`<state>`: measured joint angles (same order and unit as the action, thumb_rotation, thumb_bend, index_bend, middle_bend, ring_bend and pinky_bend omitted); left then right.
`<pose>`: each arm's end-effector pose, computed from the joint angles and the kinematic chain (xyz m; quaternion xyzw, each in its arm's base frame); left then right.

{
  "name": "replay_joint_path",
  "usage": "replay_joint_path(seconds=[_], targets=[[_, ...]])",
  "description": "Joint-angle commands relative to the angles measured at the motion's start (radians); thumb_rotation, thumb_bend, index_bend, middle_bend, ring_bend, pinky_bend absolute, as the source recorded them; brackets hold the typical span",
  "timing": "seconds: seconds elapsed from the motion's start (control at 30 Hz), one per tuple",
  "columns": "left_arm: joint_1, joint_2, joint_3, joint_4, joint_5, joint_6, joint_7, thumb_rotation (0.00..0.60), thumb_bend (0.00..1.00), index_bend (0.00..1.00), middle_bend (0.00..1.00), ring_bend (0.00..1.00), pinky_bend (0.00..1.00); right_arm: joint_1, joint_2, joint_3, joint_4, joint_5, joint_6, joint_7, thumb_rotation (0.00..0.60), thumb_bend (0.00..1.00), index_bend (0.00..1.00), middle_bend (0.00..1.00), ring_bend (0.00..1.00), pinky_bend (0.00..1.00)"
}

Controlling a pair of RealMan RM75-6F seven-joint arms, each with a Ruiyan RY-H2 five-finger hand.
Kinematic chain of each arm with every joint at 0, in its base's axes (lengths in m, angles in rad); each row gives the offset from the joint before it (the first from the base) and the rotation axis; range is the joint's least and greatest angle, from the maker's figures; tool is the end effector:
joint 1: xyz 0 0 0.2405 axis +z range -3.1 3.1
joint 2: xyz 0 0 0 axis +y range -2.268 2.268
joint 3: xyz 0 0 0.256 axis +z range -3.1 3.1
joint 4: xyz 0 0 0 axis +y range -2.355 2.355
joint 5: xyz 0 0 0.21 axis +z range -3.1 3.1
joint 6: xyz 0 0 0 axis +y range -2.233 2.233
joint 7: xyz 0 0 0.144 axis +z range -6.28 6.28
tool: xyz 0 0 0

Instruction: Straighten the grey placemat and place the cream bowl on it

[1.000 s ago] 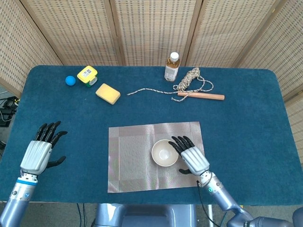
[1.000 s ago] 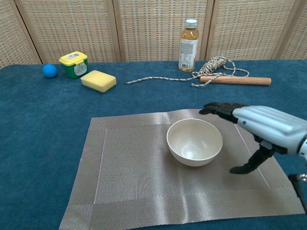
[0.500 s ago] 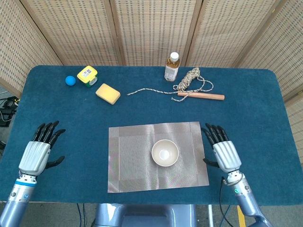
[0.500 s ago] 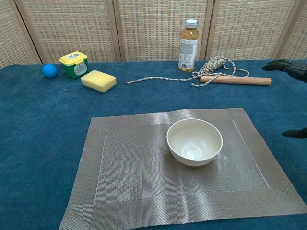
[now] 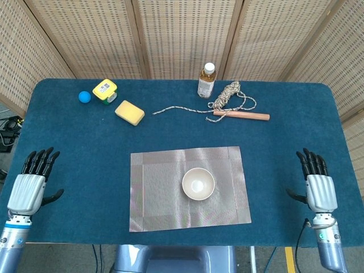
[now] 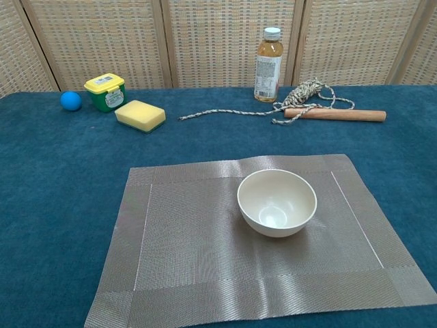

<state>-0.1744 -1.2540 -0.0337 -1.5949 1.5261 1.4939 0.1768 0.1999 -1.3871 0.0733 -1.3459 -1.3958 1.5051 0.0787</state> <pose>-0.2807 0.2026 0.1152 -0.6323 -0.3385 -0.4001 0.5706 -0.3216 -0.2247 0.1066 0.5532 -0.3926 0.4407 0.5879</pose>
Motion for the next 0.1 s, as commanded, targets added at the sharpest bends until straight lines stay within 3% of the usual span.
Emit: replay_joint_path(seconds=[0.03, 0.1], targets=[[0.009, -0.004, 0.005, 0.019, -0.003, 0.002, -0.010, 0.600, 0.16, 0.04, 0.00, 0.00, 0.00, -0.008, 0.006, 0.006, 0.006, -0.004, 0.007, 0.016, 0.600, 0.20, 0.01, 0.00, 0.00, 0.00], [0.011, -0.005, 0.005, 0.027, -0.004, 0.003, -0.009, 0.600, 0.16, 0.04, 0.00, 0.00, 0.00, -0.010, 0.009, 0.005, 0.004, -0.012, 0.006, 0.020, 0.600, 0.20, 0.01, 0.00, 0.00, 0.00]])
